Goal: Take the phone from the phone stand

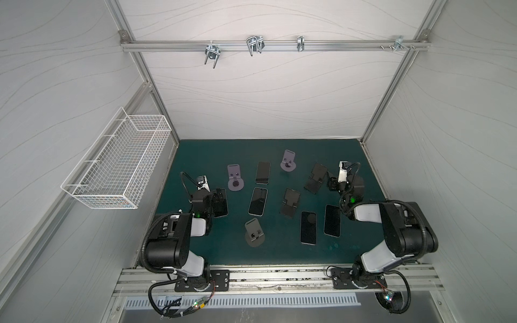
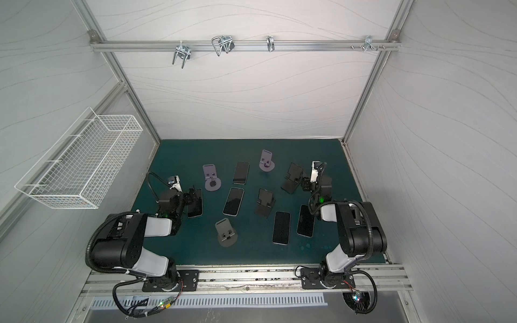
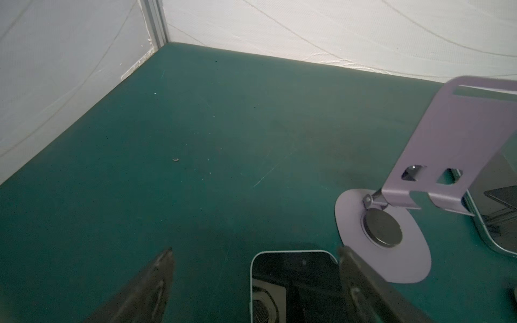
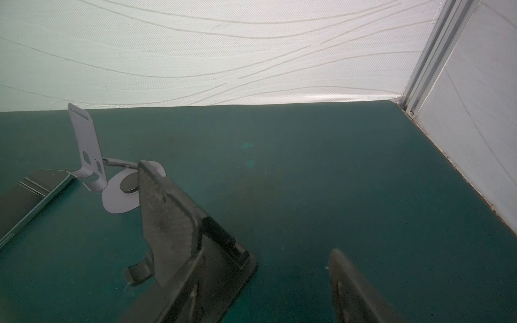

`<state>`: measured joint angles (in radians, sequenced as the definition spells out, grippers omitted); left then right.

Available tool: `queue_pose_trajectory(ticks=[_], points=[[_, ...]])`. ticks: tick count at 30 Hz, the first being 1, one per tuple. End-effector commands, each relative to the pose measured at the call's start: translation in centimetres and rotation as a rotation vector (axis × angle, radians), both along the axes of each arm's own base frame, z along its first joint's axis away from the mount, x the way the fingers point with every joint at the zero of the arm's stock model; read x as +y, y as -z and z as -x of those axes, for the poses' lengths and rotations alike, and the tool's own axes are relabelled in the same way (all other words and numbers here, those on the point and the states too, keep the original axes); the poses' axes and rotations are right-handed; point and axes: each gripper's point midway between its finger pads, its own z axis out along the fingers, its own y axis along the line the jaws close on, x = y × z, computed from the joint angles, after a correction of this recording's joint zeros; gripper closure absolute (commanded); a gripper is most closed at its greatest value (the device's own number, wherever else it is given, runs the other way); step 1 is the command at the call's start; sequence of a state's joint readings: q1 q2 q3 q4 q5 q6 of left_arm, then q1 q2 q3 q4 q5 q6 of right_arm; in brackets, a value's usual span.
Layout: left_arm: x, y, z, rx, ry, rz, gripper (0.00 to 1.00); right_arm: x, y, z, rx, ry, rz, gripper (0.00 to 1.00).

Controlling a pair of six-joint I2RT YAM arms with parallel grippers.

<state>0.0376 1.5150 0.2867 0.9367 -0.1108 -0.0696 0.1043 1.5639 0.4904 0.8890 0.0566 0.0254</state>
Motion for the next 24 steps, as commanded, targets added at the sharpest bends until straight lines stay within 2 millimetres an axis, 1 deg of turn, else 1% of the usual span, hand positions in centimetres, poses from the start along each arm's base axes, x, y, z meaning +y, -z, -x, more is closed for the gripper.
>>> queue_pose_trajectory(ticks=[1, 3, 6, 9, 11, 13, 15, 18, 19, 20, 22, 24], points=[[-0.4, -2.6, -1.1, -0.122, 0.037, -0.019, 0.09, 0.4, -3.8, 0.2, -0.076, -0.040, 0.007, 0.30], [-0.3, -2.5, -1.0, -0.119, 0.034, -0.017, 0.09, 0.4, -4.8, 0.9, -0.051, -0.044, 0.013, 0.30], [-0.2, -2.4, -1.1, -0.112, 0.027, -0.017, 0.08, -0.3, -5.1, 2.5, -0.023, -0.013, 0.017, 0.29], [-0.1, -2.2, -1.7, -0.081, 0.021, -0.017, 0.08, -0.8, -3.4, 4.2, 0.026, 0.012, -0.001, 0.29], [0.2, -2.0, -2.2, -0.057, 0.004, -0.013, 0.07, -0.9, -1.9, 4.8, 0.040, 0.021, -0.012, 0.29], [0.3, -1.7, -2.6, -0.022, -0.004, -0.009, 0.06, -0.4, -0.7, 4.7, 0.048, -0.017, 0.019, 0.28], [0.4, -1.6, -2.9, -0.004, -0.005, -0.012, 0.05, -0.2, 0.1, 4.1, 0.035, -0.032, 0.032, 0.27], [0.4, -1.6, -2.9, -0.004, -0.004, -0.010, 0.04, -0.7, 2.5, 3.2, 0.082, -0.030, 0.002, 0.25], [0.4, -1.6, -2.9, -0.004, -0.004, -0.009, 0.03, -0.8, 3.5, 3.2, 0.084, -0.036, -0.008, 0.25], [0.3, -1.6, -2.9, -0.006, -0.003, -0.010, 0.02, -0.8, 3.5, 3.0, 0.043, -0.036, -0.016, 0.24], [0.3, -1.5, -2.8, -0.002, -0.002, -0.011, 0.01, -1.0, 3.7, 3.4, 0.084, -0.039, -0.024, 0.23], [0.3, -1.5, -2.8, -0.002, -0.002, -0.010, 0.01, -2.2, 3.9, 2.7, 0.089, 0.042, -0.033, 0.20]])
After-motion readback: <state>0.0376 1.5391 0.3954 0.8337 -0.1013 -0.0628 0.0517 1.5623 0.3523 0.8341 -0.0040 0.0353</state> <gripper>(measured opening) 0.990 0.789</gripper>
